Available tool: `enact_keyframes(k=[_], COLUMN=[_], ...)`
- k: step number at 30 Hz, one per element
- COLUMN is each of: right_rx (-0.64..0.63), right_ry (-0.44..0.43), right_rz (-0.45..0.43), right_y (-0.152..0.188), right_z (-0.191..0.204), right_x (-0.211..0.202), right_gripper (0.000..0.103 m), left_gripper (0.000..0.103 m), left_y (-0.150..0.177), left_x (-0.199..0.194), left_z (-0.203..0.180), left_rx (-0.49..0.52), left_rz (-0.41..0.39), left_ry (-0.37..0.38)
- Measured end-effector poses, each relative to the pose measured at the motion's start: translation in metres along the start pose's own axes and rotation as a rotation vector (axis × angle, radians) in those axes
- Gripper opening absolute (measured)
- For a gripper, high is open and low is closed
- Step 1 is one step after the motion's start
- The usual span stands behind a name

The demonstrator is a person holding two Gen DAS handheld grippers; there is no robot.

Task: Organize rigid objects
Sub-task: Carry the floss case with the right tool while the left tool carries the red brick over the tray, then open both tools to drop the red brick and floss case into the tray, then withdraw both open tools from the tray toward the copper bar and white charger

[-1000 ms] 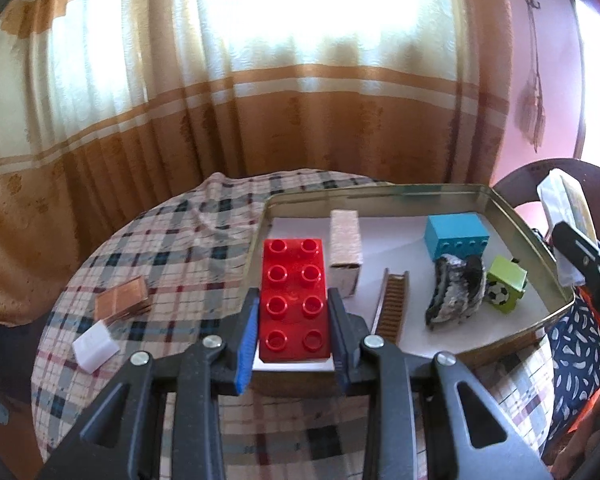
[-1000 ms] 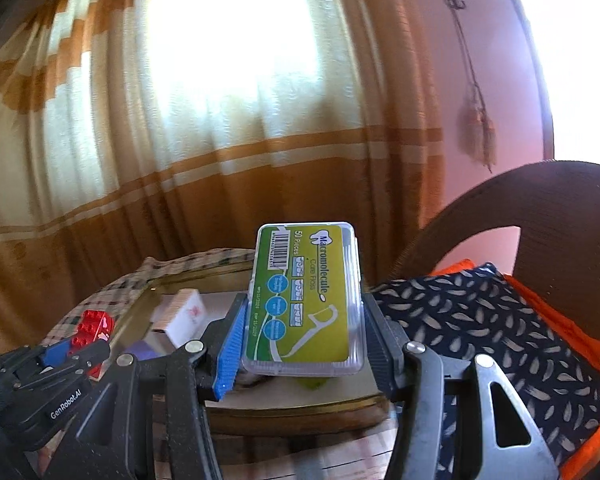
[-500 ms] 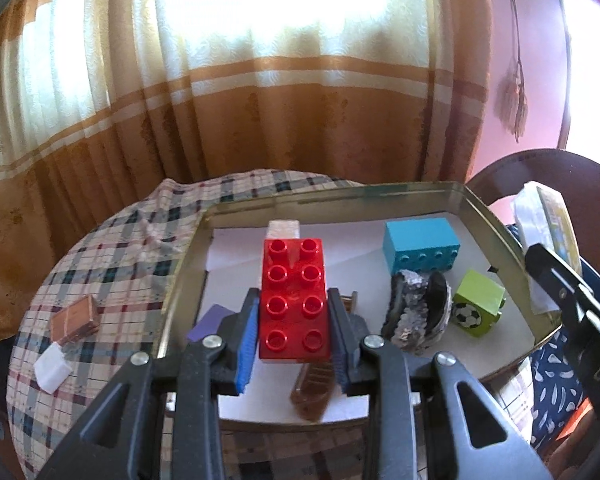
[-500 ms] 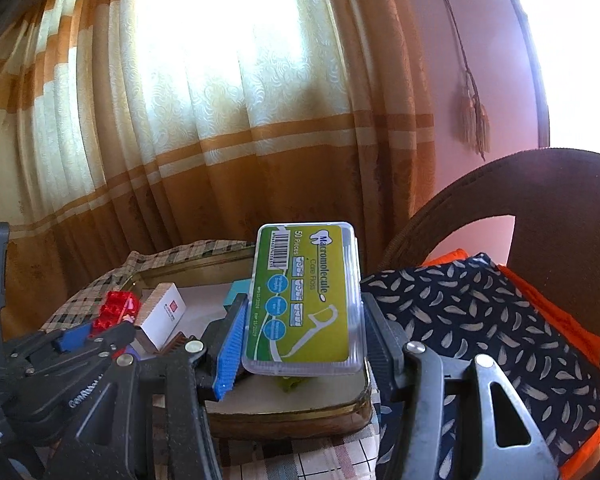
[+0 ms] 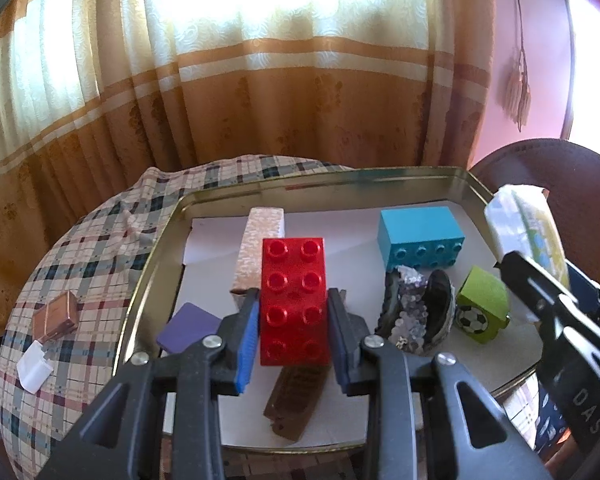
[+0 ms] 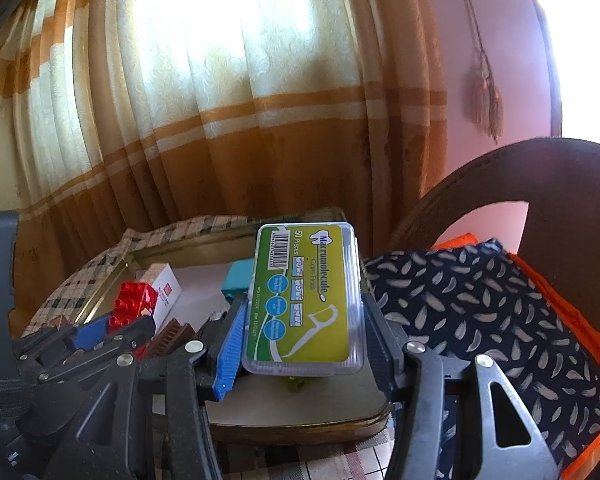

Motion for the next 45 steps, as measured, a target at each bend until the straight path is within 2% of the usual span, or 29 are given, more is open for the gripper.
enact_keyframes(k=[11,15,16,17,19,21,26,32,35,39,41,43,45], right_rx=[-0.03,-0.051,-0.054,-0.06,-0.086,-0.106,-0.105,-0.083,-0.07,-0.049,0.015,0.065,0.091], right_ry=[-0.003,-0.013,-0.012,-0.016,-0.027,-0.027,-0.053,-0.079,-0.06,-0.074,-0.096,-0.11,-0.116], right_rz=[0.035,0.058,0.061,0.065,0.088,0.088,0.081,0.038,0.01,0.001,-0.048,-0.107,-0.175], right_y=[0.003,0.004,0.004,0.004,0.007,0.008,0.01,0.011,0.01,0.008,-0.001,-0.012,-0.021], right_z=[0.006,0.01,0.011,0.012,0.018,0.021,0.022,0.018,0.017,0.021,0.019,0.017,0.019], right_x=[0.006,0.012,0.013,0.014,0.017,0.017,0.014,0.006,0.001,-0.007,-0.022,-0.037,-0.052], right_gripper=[0.057,0.057,0.057,0.057,0.06,0.064,0.068,0.068,0.077,0.08,0.081,0.089,0.092], left_gripper=[0.03,0.031,0.033,0.036,0.067,0.083,0.085,0.093,0.098,0.099,0.102,0.102,0.102], left_y=[-0.001,0.001,0.003,0.005,0.007,0.008,0.01,0.01,0.011,0.011,0.009,0.008,0.008], left_x=[0.006,0.018,0.021,0.019,0.016,0.014,0.009,0.002,-0.002,-0.01,-0.018,-0.028,-0.035], left_z=[-0.006,-0.007,-0.006,-0.004,0.004,0.014,0.017,0.018,0.024,0.03,0.034,0.04,0.048], left_rx=[0.029,0.041,0.039,0.031,0.008,-0.024,-0.023,-0.007,-0.023,-0.028,-0.026,-0.037,-0.054], left_rz=[0.001,0.031,0.045,0.022,0.009,0.003,-0.007,-0.021,-0.021,-0.028,-0.047,-0.076,-0.092], left_ry=[-0.022,-0.035,-0.042,-0.051,-0.089,-0.127,-0.137,-0.165,-0.159,-0.141,-0.15,-0.158,-0.162])
Point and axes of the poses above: each gripper's, at about its wrist camera, not at the fingertips, and x roughly the way its jaws point, z to its left, y to its underside, the point moved 7 cm from there along x, roughly the way its jaws point, and after that the axes turned 12 degrees about y, right-handed, at the moved point
